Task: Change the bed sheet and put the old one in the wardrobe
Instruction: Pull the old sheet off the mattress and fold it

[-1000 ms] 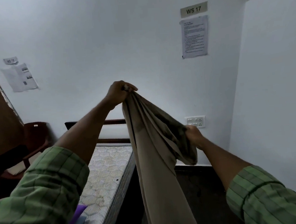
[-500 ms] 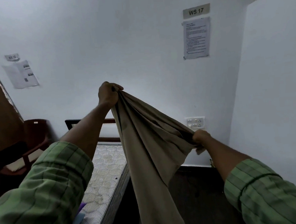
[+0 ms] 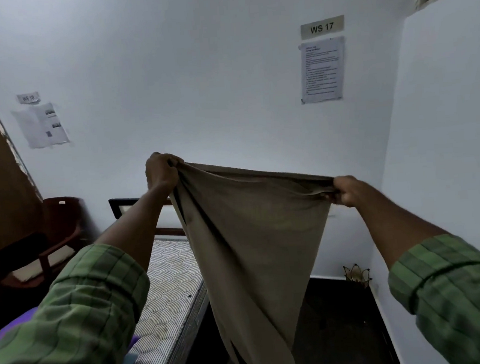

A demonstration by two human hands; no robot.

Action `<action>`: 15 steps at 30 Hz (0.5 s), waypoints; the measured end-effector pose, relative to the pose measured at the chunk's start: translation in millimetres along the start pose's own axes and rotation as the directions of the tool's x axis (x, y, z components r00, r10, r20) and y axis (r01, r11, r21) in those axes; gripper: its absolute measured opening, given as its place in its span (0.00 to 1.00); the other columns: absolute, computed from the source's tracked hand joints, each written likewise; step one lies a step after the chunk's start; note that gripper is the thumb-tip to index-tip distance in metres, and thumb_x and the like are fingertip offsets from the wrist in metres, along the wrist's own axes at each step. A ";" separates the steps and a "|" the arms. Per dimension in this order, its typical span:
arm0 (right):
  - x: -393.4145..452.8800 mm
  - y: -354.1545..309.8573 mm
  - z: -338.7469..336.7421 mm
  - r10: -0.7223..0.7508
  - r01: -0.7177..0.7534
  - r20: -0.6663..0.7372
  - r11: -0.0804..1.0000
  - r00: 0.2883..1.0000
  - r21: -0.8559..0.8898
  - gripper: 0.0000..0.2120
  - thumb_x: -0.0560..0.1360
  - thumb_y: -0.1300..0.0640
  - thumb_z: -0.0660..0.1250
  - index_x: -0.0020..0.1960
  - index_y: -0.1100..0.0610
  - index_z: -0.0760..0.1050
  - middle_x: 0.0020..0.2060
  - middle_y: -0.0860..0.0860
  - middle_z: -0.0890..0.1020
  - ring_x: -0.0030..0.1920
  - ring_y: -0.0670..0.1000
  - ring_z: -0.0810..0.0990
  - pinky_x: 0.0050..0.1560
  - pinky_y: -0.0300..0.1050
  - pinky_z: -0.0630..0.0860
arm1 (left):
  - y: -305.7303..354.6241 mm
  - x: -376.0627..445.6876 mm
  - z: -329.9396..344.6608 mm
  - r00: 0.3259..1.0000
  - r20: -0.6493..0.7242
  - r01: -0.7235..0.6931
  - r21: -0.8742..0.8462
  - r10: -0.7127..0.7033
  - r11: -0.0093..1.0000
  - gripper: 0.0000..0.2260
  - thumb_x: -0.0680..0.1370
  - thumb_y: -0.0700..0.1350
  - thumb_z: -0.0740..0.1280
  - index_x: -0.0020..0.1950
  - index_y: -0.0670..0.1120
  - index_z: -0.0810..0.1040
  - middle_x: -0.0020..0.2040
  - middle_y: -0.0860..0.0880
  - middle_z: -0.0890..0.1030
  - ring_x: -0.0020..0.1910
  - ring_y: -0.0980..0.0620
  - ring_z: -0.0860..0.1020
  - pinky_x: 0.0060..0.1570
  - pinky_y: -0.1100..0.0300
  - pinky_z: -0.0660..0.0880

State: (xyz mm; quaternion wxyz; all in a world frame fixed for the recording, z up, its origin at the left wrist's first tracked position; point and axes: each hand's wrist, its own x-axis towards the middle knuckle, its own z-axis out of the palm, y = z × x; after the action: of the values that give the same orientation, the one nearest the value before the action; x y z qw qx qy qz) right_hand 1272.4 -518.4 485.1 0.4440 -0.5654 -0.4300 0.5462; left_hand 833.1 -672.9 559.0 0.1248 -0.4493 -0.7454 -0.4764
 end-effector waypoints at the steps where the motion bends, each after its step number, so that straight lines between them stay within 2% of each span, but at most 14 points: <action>1: 2.5 -5.6 1.6 -0.011 0.010 0.030 0.999 0.999 0.043 0.12 0.83 0.68 0.56 0.53 0.66 0.78 0.44 0.62 0.83 0.36 0.58 0.82 0.31 0.47 0.83 | 1.6 0.5 1.2 1.000 -0.003 0.009 0.002 -0.009 1.000 0.24 0.73 0.29 0.55 0.48 0.49 0.87 0.56 0.45 0.78 0.54 0.45 0.78 0.48 0.58 0.70; 3: -1.5 -11.2 5.8 -0.121 0.122 0.106 0.993 0.987 -0.002 0.12 0.81 0.69 0.61 0.57 0.66 0.81 0.49 0.61 0.85 0.45 0.59 0.85 0.44 0.50 0.85 | 5.5 4.3 2.5 0.999 0.023 0.035 -0.006 -0.034 0.999 0.24 0.71 0.29 0.55 0.45 0.49 0.87 0.57 0.46 0.79 0.54 0.46 0.78 0.47 0.58 0.70; 5: -5.9 -11.7 7.8 -0.233 0.285 0.261 0.941 0.937 -0.182 0.13 0.72 0.73 0.72 0.57 0.67 0.83 0.50 0.61 0.86 0.51 0.58 0.85 0.50 0.46 0.83 | 7.8 9.3 4.1 0.997 0.067 0.047 -0.020 -0.046 0.999 0.22 0.68 0.31 0.55 0.37 0.52 0.84 0.56 0.50 0.82 0.53 0.48 0.80 0.46 0.59 0.71; 7: -4.3 -12.1 10.2 -0.257 0.421 0.374 0.774 0.891 -0.472 0.20 0.62 0.75 0.77 0.54 0.66 0.83 0.49 0.62 0.86 0.54 0.60 0.83 0.56 0.52 0.82 | 8.2 12.0 6.7 0.995 0.088 0.037 -0.010 -0.036 0.999 0.19 0.66 0.32 0.54 0.31 0.52 0.79 0.54 0.52 0.84 0.52 0.49 0.81 0.44 0.60 0.71; 8: -2.3 -12.0 13.8 -0.282 0.470 0.386 0.654 0.879 -0.593 0.19 0.61 0.75 0.76 0.51 0.66 0.83 0.48 0.62 0.85 0.54 0.61 0.83 0.57 0.55 0.80 | 9.1 11.4 7.7 0.995 0.093 0.035 -0.010 -0.034 0.999 0.18 0.66 0.32 0.54 0.29 0.52 0.77 0.53 0.52 0.84 0.52 0.49 0.81 0.43 0.60 0.71; 10: -3.0 -13.8 20.4 -0.406 0.512 0.339 0.468 0.849 -0.721 0.13 0.63 0.72 0.72 0.46 0.62 0.85 0.42 0.59 0.86 0.49 0.60 0.84 0.50 0.54 0.82 | 16.0 6.0 6.2 0.992 0.125 0.038 -0.032 -0.034 0.999 0.18 0.67 0.32 0.55 0.29 0.50 0.78 0.51 0.53 0.86 0.50 0.50 0.81 0.41 0.61 0.72; 12: -8.7 -17.7 21.3 -0.453 0.504 0.298 0.449 0.840 -0.738 0.09 0.68 0.68 0.67 0.43 0.62 0.86 0.36 0.59 0.86 0.41 0.59 0.86 0.43 0.52 0.84 | 23.8 2.7 4.8 0.965 0.263 0.037 -0.073 -0.016 0.997 0.19 0.71 0.32 0.56 0.33 0.49 0.82 0.48 0.53 0.87 0.50 0.52 0.82 0.44 0.60 0.76; 13: -11.9 -20.6 21.6 -0.390 0.501 0.338 0.469 0.857 -0.728 0.07 0.71 0.67 0.67 0.40 0.63 0.84 0.32 0.59 0.85 0.35 0.57 0.85 0.39 0.50 0.84 | 25.6 2.6 3.7 0.914 0.406 0.052 -0.121 0.001 0.991 0.19 0.74 0.32 0.57 0.36 0.48 0.85 0.47 0.53 0.87 0.51 0.52 0.82 0.47 0.60 0.77; 14: -14.8 -25.0 22.8 -0.283 0.499 0.412 0.484 0.866 -0.718 0.08 0.73 0.65 0.68 0.37 0.63 0.82 0.29 0.57 0.83 0.29 0.55 0.82 0.35 0.47 0.81 | 26.6 1.5 0.2 0.817 0.576 0.096 -0.173 0.022 0.980 0.19 0.75 0.30 0.58 0.40 0.46 0.85 0.46 0.52 0.87 0.53 0.51 0.82 0.48 0.61 0.77; 15: -20.7 -29.3 24.2 -0.147 0.493 0.488 0.480 0.860 -0.725 0.11 0.74 0.63 0.70 0.33 0.61 0.79 0.28 0.56 0.80 0.27 0.53 0.76 0.32 0.44 0.76 | 28.5 -2.0 -5.2 0.675 0.737 0.169 -0.193 0.029 0.966 0.17 0.76 0.28 0.59 0.44 0.43 0.85 0.45 0.52 0.86 0.53 0.50 0.81 0.47 0.63 0.77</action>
State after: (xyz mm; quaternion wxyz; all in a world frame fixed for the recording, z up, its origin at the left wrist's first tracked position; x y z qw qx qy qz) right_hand 1247.5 -530.8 518.3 0.1311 -0.5032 -0.8087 0.2748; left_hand 855.4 -674.2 577.5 -0.2596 -0.5851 -0.6845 -0.3489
